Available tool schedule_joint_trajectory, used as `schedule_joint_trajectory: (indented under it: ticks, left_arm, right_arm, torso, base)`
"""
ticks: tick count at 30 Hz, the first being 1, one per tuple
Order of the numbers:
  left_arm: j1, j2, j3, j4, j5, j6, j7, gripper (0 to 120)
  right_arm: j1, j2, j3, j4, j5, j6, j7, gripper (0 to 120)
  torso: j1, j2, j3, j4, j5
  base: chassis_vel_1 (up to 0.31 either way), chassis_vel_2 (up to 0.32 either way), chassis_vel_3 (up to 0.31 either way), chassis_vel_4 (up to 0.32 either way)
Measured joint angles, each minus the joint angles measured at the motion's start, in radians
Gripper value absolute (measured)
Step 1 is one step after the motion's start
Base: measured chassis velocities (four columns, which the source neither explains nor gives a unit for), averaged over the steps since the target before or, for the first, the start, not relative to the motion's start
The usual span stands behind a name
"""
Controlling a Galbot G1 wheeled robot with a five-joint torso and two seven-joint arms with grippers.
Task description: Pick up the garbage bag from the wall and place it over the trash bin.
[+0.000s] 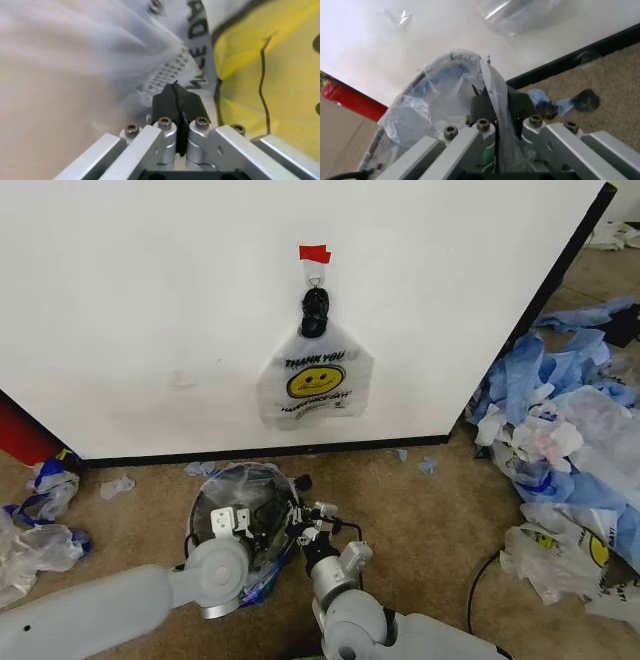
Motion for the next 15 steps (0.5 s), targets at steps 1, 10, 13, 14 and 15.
schedule_joint_trajectory:
  ticks: [1,10,13,14,15]
  left_arm:
    - [0.000,0.010,-0.004,-0.010,0.000,0.000,-0.002,0]
    - [-0.002,0.027,-0.042,-0.020,-0.003,0.003,-0.004,0]
    - [-0.012,0.009,-0.040,0.002,0.001,0.005,0.004,0]
    - [-0.016,-0.006,-0.036,0.017,0.004,0.005,0.010,0]
    - [-0.017,-0.013,-0.034,0.024,0.006,0.005,0.012,0]
  right_arm:
    - [0.000,0.000,0.000,-0.001,0.000,0.000,0.000,1]
    - [-0.003,0.010,-0.014,-0.004,-0.006,-0.003,-0.002,1]
    - [-0.004,0.010,-0.021,-0.001,-0.010,-0.005,0.000,1]
    - [-0.005,0.010,-0.024,0.004,-0.013,-0.005,0.001,1]
    - [-0.005,0.010,-0.025,0.006,-0.013,-0.005,0.002,1]
  torso:
    - [0.000,0.000,0.000,0.0000,0.0000]
    - [0.000,0.000,0.000,0.0000,0.0001]
    - [0.000,0.000,0.000,0.0000,0.0001]
    - [0.000,0.000,0.000,0.0000,0.0003]
    - [0.000,0.000,0.000,0.0000,0.0003]
  base:
    - [0.000,0.000,0.000,0.000]
    - [0.000,0.000,0.000,0.000]
    - [0.000,0.000,0.000,0.000]
    - [0.000,0.000,0.000,0.000]
    - [0.000,0.000,0.000,0.000]
